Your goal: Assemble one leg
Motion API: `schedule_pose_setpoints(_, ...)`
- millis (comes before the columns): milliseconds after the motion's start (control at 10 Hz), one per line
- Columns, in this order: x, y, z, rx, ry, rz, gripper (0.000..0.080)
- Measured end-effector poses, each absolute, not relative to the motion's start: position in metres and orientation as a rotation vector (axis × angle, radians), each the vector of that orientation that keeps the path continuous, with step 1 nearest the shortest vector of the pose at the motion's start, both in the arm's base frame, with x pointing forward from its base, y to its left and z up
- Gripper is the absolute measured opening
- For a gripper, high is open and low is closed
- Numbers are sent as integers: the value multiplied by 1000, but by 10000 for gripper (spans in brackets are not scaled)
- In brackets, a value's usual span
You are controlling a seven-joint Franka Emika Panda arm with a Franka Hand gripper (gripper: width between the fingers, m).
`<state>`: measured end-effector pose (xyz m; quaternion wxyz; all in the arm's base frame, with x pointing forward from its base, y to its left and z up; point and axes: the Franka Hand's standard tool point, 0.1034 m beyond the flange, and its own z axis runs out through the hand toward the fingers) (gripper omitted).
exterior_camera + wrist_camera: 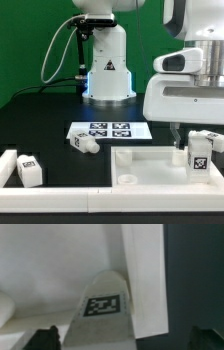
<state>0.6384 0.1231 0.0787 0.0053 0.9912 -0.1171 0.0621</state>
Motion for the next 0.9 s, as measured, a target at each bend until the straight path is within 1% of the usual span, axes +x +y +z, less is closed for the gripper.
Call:
schedule_pose_setpoints(100, 638, 123, 79, 3100, -410, 194, 519)
schedule_pose_setpoints(200, 639, 121, 79, 3083, -547, 196, 380)
schedule_pose_setpoints(300, 638, 118, 78, 3060, -672, 193, 288)
schedule_pose_setpoints(600, 637, 117, 77, 2907, -1209, 202, 288)
schedule_pose_setpoints(900, 639, 115, 77, 2543, -1988, 124, 288)
